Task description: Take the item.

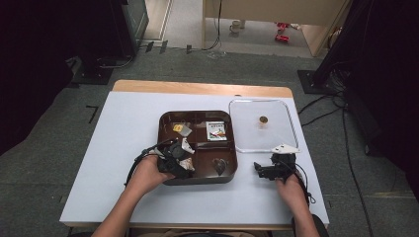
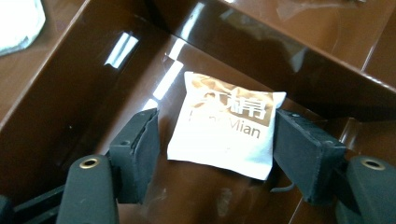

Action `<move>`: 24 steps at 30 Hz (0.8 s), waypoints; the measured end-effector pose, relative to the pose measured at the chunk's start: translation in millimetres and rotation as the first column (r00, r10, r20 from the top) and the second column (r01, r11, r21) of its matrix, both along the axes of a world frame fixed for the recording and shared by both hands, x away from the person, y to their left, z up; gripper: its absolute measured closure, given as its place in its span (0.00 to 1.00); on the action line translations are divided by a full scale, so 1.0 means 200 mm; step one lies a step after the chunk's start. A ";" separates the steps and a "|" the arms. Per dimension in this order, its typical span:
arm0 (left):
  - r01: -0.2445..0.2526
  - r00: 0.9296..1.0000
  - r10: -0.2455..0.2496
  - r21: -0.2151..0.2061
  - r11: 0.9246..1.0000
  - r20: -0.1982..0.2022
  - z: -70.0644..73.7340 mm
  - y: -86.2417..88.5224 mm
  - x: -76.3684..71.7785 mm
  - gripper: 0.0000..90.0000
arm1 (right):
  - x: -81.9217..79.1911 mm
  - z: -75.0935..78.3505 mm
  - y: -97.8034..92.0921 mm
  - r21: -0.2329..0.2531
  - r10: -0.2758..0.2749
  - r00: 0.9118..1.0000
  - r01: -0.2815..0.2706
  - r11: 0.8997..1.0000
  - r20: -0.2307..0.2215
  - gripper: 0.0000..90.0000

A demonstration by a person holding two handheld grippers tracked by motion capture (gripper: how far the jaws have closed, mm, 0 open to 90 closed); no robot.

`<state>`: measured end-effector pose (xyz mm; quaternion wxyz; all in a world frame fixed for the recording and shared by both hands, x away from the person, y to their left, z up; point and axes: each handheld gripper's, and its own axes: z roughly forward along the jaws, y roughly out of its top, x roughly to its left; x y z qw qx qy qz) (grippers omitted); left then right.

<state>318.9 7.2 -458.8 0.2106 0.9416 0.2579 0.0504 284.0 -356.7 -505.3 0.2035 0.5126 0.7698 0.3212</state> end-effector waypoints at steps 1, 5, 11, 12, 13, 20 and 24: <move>-0.011 1.000 0.010 -0.012 1.000 -0.015 -0.01 0.01 0.01 0.35 | 0.00 0.00 0.00 0.000 0.000 1.000 0.000 1.000 0.000 0.00; -0.033 0.999 0.033 -0.018 0.999 -0.029 -0.01 0.02 0.01 0.37 | 0.00 0.00 0.00 0.000 0.000 1.000 0.000 1.000 0.000 0.00; -0.029 1.000 0.029 -0.003 1.000 0.001 -0.01 0.01 0.00 0.45 | 0.00 0.00 0.00 0.000 0.000 1.000 0.000 1.000 0.000 0.00; -0.027 1.000 0.027 0.005 1.000 0.006 -0.01 0.01 0.00 0.46 | 0.00 0.00 0.00 0.000 0.000 1.000 0.000 1.000 0.000 0.00; -0.027 1.000 0.027 0.005 1.000 0.006 -0.01 0.01 0.00 0.47 | 0.00 0.00 0.00 0.000 0.000 1.000 0.000 1.000 0.000 0.00; -0.038 0.999 0.038 0.010 0.999 -0.005 0.01 0.02 0.00 0.58 | 0.00 0.00 0.00 0.001 0.000 1.000 0.000 1.000 -0.001 0.00; -0.047 0.999 0.048 0.018 0.999 -0.011 0.01 0.02 0.00 0.70 | 0.00 0.00 0.00 0.000 0.000 1.000 0.000 1.000 0.000 0.00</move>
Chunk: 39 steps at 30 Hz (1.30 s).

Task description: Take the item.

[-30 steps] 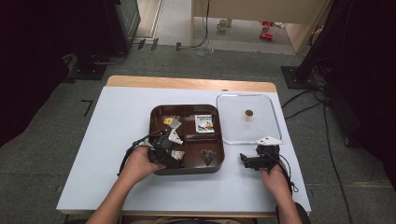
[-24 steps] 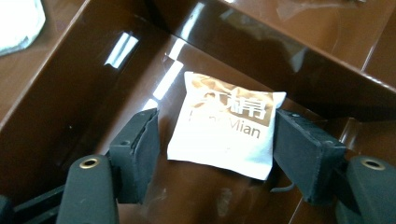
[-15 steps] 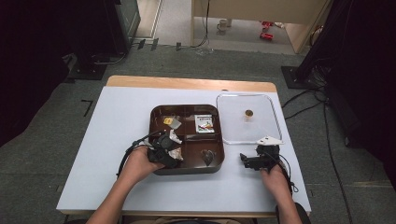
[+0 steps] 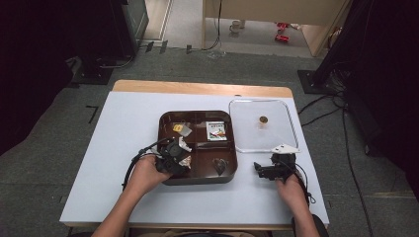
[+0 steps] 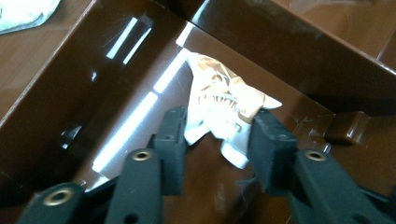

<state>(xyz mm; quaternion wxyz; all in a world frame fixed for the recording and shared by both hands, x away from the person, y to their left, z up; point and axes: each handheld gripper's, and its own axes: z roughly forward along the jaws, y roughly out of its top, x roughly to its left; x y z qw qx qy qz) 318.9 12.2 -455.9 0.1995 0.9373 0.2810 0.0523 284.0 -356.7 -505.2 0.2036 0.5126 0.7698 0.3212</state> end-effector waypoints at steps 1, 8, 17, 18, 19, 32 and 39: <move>0.000 1.000 0.000 0.001 1.000 -0.001 0.00 0.00 0.00 0.71 | 0.00 0.00 0.00 0.000 0.000 1.000 0.000 1.000 0.000 0.00; -0.027 0.999 0.026 -0.023 0.999 -0.040 0.01 0.01 0.02 0.79 | 0.00 0.00 0.00 0.000 0.000 1.000 0.000 1.000 0.000 0.00; -0.029 0.998 0.024 -0.086 0.996 -0.066 0.00 0.05 0.04 0.82 | 0.00 0.00 0.00 0.000 0.000 1.000 0.000 1.000 0.000 0.00; -0.026 0.998 0.020 -0.089 0.996 -0.066 0.00 0.05 0.04 0.82 | 0.00 0.00 0.00 0.000 0.000 1.000 0.000 1.000 0.000 0.00; -0.026 0.998 0.020 -0.089 0.996 -0.066 0.00 0.05 0.04 0.83 | 0.00 0.00 0.00 0.000 0.000 1.000 0.000 1.000 0.000 0.00; -0.040 0.997 0.029 -0.152 0.987 -0.076 0.04 0.09 0.05 0.84 | 0.00 0.00 0.00 0.000 0.002 1.000 -0.002 1.000 0.001 0.00; -0.050 0.997 0.037 -0.187 0.981 -0.071 0.06 0.12 0.05 0.84 | 0.00 0.00 0.00 0.000 0.001 1.000 -0.001 1.000 0.000 0.00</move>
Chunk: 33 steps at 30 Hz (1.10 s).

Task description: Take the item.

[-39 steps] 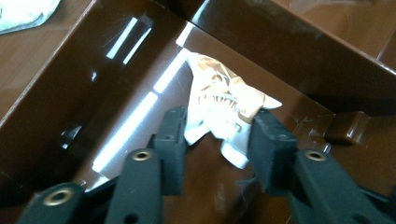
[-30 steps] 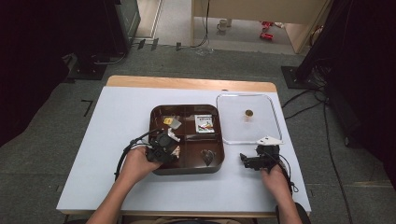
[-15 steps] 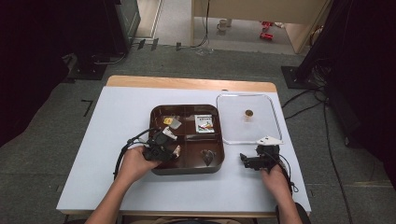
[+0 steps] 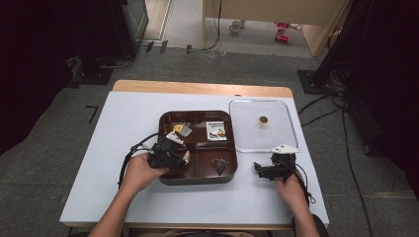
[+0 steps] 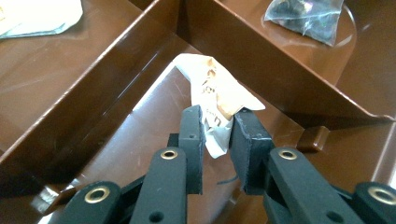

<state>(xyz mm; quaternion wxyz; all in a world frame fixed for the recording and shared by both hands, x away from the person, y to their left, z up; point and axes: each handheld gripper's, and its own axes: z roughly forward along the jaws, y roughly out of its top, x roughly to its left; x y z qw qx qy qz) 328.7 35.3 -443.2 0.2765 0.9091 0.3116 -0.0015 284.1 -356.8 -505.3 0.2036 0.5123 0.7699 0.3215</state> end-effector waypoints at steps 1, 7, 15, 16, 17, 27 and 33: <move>0.003 1.000 -0.003 -0.004 1.000 0.000 0.00 0.01 0.00 0.85 | 0.00 0.00 0.00 0.000 0.000 1.000 0.000 1.000 0.000 0.00; 0.001 1.000 -0.001 -0.034 0.999 0.002 0.03 0.03 0.00 0.97 | 0.00 0.00 0.00 0.000 0.000 1.000 0.000 1.000 0.000 0.00; -0.009 1.000 0.009 -0.039 0.999 0.004 0.04 0.04 0.00 0.99 | 0.00 0.00 0.00 0.000 0.000 1.000 0.000 1.000 0.000 0.00; -0.009 1.000 0.009 -0.039 0.999 0.004 0.04 0.04 0.00 0.99 | 0.00 0.00 0.00 0.000 0.000 1.000 0.000 1.000 0.000 0.00; -0.018 1.000 0.018 -0.045 0.999 0.001 0.04 0.04 0.00 0.99 | 0.00 0.00 0.00 0.000 0.000 1.000 0.000 1.000 0.000 0.00; -0.042 0.999 0.042 -0.082 0.996 0.007 0.09 0.09 0.01 0.99 | 0.00 0.00 0.00 0.000 0.000 1.000 0.000 1.000 0.000 0.00; -0.064 0.998 0.066 -0.115 0.991 0.016 0.11 0.13 0.01 0.99 | 0.00 0.00 0.00 0.000 0.000 1.000 0.000 1.000 0.000 0.00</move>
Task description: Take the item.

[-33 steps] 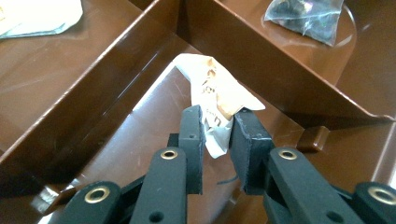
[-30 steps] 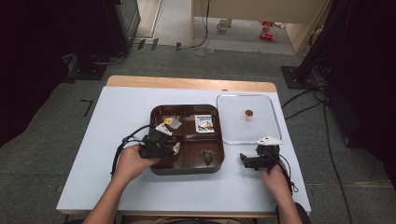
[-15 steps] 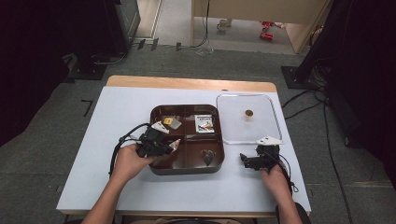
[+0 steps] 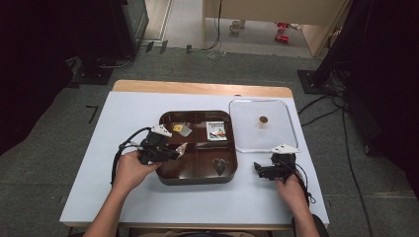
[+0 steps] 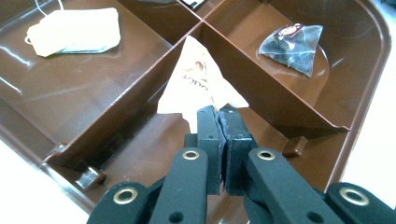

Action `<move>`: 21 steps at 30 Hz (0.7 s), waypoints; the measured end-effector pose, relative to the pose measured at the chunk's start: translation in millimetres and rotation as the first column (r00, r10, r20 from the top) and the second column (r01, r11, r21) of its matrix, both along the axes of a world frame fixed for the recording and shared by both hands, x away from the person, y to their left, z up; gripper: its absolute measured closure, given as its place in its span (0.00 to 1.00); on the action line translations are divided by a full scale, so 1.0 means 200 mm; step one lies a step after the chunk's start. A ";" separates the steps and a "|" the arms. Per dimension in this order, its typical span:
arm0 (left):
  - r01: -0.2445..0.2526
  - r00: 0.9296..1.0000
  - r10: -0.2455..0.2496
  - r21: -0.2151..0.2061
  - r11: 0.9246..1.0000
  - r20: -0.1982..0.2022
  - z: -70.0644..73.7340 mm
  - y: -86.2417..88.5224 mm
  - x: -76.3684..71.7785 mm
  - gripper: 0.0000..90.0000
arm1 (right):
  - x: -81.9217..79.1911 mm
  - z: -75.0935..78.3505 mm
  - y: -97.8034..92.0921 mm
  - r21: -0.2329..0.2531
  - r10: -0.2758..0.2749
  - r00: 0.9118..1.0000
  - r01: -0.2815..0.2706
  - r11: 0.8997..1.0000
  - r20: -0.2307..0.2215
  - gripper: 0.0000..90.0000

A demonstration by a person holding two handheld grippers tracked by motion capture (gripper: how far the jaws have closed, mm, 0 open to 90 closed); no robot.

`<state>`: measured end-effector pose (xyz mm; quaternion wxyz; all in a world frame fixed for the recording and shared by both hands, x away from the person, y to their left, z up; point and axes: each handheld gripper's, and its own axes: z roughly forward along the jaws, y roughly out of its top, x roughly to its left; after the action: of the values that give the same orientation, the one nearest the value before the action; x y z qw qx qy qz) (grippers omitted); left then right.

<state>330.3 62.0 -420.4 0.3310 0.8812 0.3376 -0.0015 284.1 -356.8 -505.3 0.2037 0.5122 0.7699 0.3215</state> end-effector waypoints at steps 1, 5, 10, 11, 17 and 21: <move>0.000 1.000 0.000 0.000 1.000 0.000 0.00 0.00 0.00 0.99 | 0.00 0.00 0.00 0.000 0.000 1.000 0.000 1.000 0.000 0.00; -0.009 1.000 0.010 -0.027 1.000 0.011 0.02 0.03 0.00 0.99 | 0.00 0.00 0.00 0.000 0.000 1.000 0.000 1.000 0.000 0.00; -0.021 0.999 0.022 -0.045 0.999 0.025 0.05 0.08 0.00 0.99 | 0.00 0.00 0.00 0.000 0.000 1.000 0.000 1.000 0.000 0.00; -0.028 0.999 0.030 -0.052 0.998 0.025 0.05 0.09 0.00 0.99 | 0.00 0.00 0.00 0.000 0.000 1.000 0.000 1.000 0.000 0.00; -0.040 0.999 0.042 -0.077 0.996 0.034 0.07 0.14 0.00 0.99 | 0.00 0.00 0.00 0.000 0.000 1.000 0.000 1.000 0.000 0.00; -0.052 0.998 0.056 -0.088 0.995 0.041 0.08 0.17 0.00 0.99 | 0.00 0.00 0.00 0.000 0.000 1.000 0.000 1.000 0.000 0.00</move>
<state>331.0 95.0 -403.5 0.3762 0.8562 0.3538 0.0118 284.1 -356.7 -505.3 0.2038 0.5121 0.7699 0.3216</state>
